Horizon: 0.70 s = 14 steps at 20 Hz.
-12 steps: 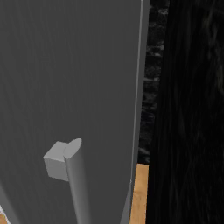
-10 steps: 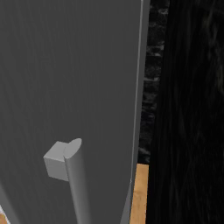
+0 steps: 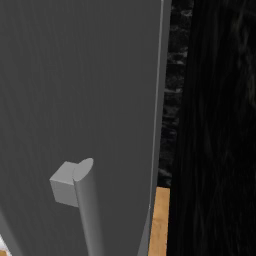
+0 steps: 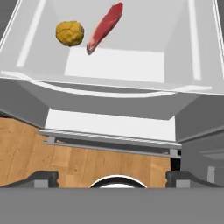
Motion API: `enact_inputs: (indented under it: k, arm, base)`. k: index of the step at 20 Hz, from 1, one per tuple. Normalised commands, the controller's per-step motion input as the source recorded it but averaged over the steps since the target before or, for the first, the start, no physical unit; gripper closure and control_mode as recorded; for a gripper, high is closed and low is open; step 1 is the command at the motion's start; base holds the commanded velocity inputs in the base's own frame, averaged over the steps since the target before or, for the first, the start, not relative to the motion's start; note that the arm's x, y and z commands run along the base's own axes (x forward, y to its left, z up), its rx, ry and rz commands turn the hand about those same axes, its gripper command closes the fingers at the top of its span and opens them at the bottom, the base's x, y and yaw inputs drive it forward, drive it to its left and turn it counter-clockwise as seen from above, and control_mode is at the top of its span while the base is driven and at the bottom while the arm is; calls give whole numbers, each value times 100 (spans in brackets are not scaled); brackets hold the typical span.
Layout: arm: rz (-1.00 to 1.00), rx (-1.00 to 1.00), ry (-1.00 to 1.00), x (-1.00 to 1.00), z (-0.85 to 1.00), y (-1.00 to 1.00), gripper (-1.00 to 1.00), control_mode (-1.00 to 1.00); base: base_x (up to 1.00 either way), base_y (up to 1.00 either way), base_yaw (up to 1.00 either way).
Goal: Place one squash and one steak in each tupperware on the nearby counter, to pack two identical lunches.
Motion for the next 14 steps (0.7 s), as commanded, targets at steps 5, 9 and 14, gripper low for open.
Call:
enact_inputs:
  k: [5,9,14]
  arm:
    - [2,3,-6,-33,0,20,-100,-100]
    - [0,21,-29,-29,30,-6,-100,-100]
    - [-2,39,-34,-4,52,-42,-100,-100]
  base:
    - [0,0,0]
    - [0,0,0]
    - [0,0,0]
